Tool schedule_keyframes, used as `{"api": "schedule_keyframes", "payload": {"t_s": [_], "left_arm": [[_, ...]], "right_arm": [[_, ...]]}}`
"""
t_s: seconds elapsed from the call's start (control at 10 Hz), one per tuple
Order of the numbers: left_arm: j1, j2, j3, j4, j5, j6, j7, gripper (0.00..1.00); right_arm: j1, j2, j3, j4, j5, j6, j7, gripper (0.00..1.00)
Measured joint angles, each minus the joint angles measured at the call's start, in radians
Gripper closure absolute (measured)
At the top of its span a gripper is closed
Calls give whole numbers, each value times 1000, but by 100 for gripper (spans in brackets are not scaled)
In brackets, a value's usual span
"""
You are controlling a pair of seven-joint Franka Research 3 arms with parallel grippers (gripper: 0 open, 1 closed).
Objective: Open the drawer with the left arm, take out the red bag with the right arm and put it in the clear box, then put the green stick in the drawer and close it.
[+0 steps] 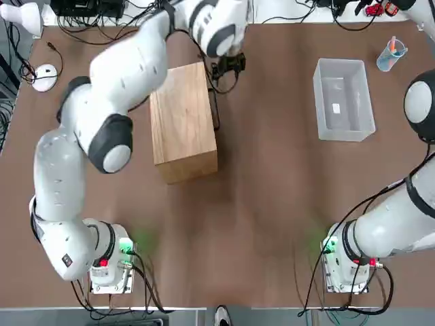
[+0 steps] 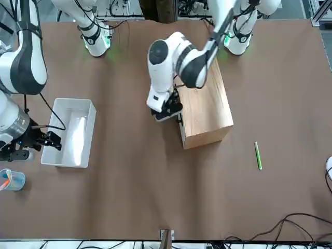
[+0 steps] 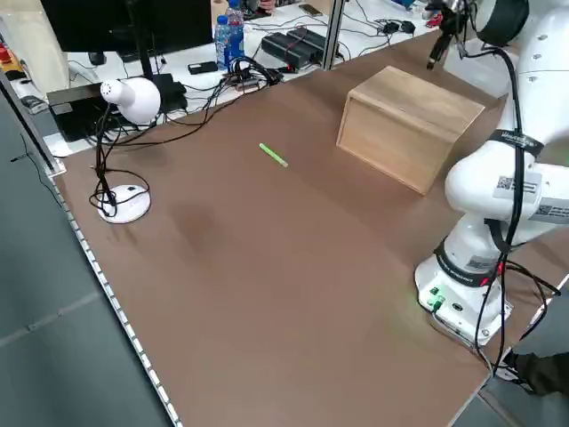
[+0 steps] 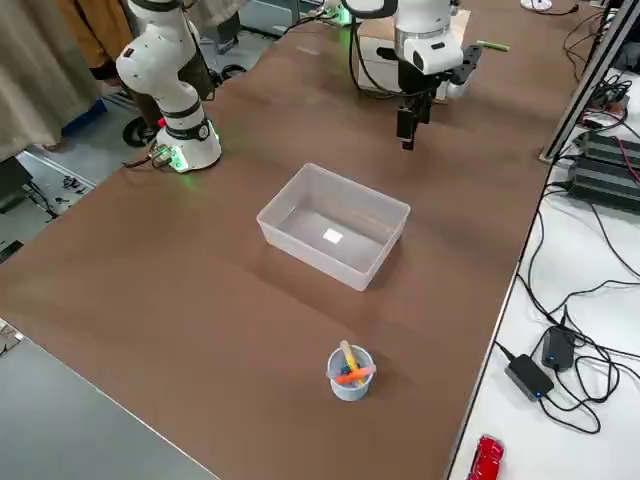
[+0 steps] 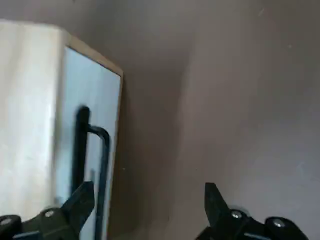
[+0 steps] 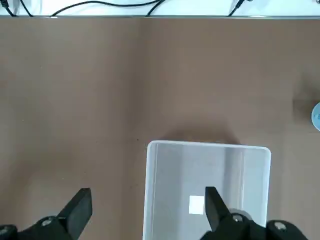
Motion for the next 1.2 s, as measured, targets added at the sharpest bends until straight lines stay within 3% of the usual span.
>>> {"api": "schedule_keyframes", "payload": {"t_s": [0.8,1.2], "left_arm": [[-25,51,-3,-1,5,-112,62,4],[-23,95,-2,-6,5,-117,71,3]], "right_arm": [[-1,11,-3,0,0,2,0,0],[1,14,0,-2,0,1,0,0]]}}
